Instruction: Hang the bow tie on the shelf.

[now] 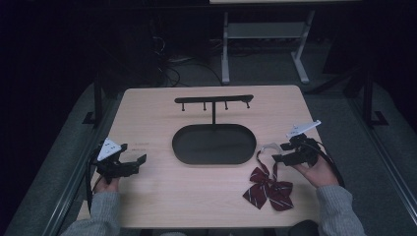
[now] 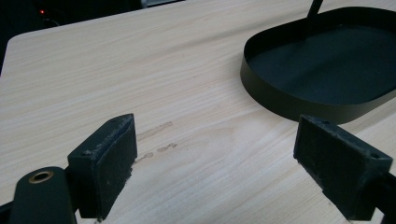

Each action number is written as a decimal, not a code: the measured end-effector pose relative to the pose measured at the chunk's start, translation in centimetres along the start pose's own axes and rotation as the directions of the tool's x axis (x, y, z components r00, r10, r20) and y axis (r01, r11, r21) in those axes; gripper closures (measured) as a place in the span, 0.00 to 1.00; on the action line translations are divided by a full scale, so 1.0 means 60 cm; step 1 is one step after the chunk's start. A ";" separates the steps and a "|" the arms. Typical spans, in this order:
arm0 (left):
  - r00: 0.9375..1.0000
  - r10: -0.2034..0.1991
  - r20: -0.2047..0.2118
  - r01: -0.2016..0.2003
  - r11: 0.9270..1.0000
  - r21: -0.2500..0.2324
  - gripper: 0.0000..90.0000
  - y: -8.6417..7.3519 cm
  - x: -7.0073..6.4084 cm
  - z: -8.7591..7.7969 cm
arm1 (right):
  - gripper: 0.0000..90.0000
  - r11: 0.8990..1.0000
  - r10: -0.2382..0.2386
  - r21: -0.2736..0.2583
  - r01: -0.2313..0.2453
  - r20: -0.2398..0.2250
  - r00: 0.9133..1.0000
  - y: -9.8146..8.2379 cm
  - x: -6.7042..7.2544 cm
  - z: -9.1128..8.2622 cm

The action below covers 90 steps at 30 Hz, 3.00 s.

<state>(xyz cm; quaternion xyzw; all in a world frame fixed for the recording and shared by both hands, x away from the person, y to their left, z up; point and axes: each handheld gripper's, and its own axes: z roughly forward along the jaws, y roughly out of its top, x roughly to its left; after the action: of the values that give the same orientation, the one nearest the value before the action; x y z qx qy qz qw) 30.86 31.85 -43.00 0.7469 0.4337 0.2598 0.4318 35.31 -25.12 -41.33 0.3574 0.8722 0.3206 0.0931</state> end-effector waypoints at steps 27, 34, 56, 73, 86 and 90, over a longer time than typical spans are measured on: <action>1.000 -0.002 0.002 0.002 1.000 0.009 0.14 -0.001 0.001 0.001 | 0.64 0.991 0.072 0.111 -0.077 0.051 0.996 -0.013 -0.054 0.046; 1.000 0.005 0.005 -0.005 1.000 0.016 0.14 -0.001 -0.001 0.003 | 0.70 0.988 0.088 0.126 -0.093 0.042 0.995 -0.015 -0.060 0.052; 1.000 0.003 0.005 -0.004 1.000 0.016 0.14 -0.001 0.000 0.000 | 0.88 0.985 0.065 0.156 -0.075 0.069 0.996 -0.015 -0.062 0.067; 1.000 0.011 0.006 -0.011 1.000 0.016 0.14 -0.001 -0.002 0.000 | 0.96 0.992 0.102 0.074 -0.099 -0.043 0.994 -0.015 -0.055 0.025; 1.000 0.010 0.008 -0.010 1.000 0.016 0.14 -0.001 -0.003 0.000 | 0.96 0.998 0.064 0.021 -0.062 -0.079 0.995 0.011 -0.027 -0.024; 1.000 0.012 0.009 -0.012 1.000 0.018 0.14 -0.002 -0.004 0.000 | 0.96 0.998 0.057 0.007 -0.056 -0.091 0.994 0.018 -0.020 -0.034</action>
<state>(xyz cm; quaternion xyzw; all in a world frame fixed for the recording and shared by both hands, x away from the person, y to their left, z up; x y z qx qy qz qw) 30.68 31.65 -43.08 0.7547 0.4296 0.2550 0.4253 35.97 -26.36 -39.16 0.3673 0.8658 0.3370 0.0433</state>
